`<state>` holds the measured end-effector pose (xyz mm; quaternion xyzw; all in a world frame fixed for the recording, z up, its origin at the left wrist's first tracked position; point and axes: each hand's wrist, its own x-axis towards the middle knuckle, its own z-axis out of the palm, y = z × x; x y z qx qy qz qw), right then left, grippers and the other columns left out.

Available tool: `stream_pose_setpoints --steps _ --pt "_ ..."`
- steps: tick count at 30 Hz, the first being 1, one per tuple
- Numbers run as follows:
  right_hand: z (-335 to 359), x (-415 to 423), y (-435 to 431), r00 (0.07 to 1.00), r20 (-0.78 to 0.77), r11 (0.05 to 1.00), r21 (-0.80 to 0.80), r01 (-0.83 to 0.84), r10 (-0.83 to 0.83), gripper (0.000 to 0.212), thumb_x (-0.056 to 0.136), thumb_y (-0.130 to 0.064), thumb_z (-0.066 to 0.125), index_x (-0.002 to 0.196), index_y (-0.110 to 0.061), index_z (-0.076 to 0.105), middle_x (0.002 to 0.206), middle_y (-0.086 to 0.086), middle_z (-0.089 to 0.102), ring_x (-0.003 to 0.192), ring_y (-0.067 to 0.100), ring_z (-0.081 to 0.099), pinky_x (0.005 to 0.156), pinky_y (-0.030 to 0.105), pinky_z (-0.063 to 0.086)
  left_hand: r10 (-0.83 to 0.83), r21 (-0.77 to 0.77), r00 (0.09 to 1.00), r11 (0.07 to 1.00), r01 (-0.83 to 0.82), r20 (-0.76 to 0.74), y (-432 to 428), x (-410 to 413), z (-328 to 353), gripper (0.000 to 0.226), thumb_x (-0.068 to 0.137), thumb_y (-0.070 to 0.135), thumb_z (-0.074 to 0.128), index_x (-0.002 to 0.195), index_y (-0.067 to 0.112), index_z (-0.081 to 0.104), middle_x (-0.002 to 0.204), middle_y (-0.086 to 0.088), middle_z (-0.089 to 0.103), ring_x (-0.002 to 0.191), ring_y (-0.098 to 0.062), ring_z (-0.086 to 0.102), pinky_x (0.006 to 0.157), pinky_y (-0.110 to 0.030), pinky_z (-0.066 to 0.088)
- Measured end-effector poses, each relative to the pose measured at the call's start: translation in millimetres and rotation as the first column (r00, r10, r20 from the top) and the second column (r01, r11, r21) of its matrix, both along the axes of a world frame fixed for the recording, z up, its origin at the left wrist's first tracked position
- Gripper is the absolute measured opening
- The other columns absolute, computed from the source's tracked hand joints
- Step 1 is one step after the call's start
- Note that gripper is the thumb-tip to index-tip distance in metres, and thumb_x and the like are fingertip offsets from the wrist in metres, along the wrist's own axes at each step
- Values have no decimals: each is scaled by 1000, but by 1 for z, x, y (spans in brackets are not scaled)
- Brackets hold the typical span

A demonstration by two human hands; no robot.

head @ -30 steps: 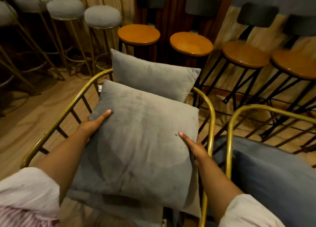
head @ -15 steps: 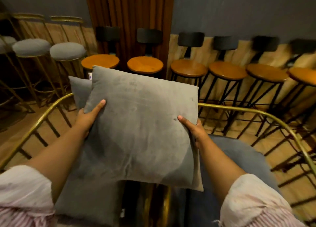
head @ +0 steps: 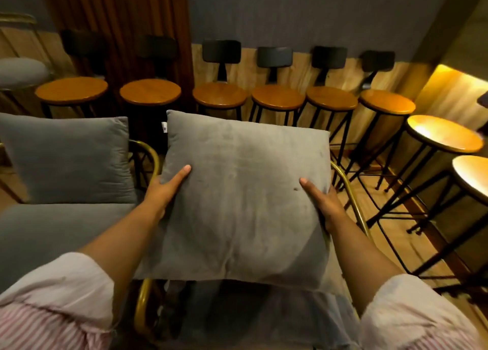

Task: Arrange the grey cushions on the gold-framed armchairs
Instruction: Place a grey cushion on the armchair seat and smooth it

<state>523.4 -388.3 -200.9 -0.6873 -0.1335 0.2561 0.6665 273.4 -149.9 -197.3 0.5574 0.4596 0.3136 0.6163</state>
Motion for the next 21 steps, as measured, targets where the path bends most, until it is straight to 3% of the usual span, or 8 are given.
stream_pose_setpoints --steps 3,6,9,12,16,20,21 --pt "-4 25 -7 1000 -10 999 -18 29 -29 89 67 -38 82 142 -19 37 129 0 55 108 21 57 85 33 46 -41 -10 999 999 41 -24 -3 28 -8 69 77 42 72 136 13 49 124 -1 58 113 -18 53 96 -30 42" --pt "-11 54 -3 1000 -8 999 -43 15 -16 101 62 -44 83 145 -24 30 135 -3 51 111 20 53 90 35 45 -61 -7 998 998 61 -33 5 58 -16 87 65 54 76 138 16 48 135 -3 57 124 -23 53 95 -31 43" --pt "-17 86 14 999 16 998 -48 31 -30 97 68 -39 80 147 -22 25 132 -4 46 109 16 46 89 33 40 -16 4 999 1000 16 -39 24 94 -28 78 74 46 73 139 16 43 140 -6 52 127 -27 50 97 -31 41" --pt "-19 119 37 999 20 998 -46 43 -42 89 75 -30 77 146 -20 26 122 -7 43 107 14 42 88 31 37 -35 -24 997 999 33 -63 49 131 -38 87 71 51 73 143 18 37 144 -6 48 129 -29 47 105 -40 40" --pt "-32 171 78 998 23 996 -77 53 -51 92 71 -28 80 145 -22 27 135 1 48 109 16 47 87 33 40 -97 -64 994 994 93 -54 89 175 -56 101 62 58 76 146 26 30 148 -3 42 133 -28 43 109 -44 37" --pt "-52 208 118 997 41 993 -93 67 -63 120 45 -51 87 145 -27 26 141 2 48 122 24 50 96 38 44 -110 -98 994 989 106 -30 121 218 -76 109 56 62 77 148 31 27 150 1 40 135 -28 41 108 -41 37" --pt "-58 215 125 997 50 993 -94 67 -62 117 48 -49 87 145 -27 25 142 2 47 124 24 48 96 36 43 -100 -115 995 989 96 -30 127 226 -82 108 58 62 76 148 31 25 151 2 38 137 -28 39 106 -39 36"
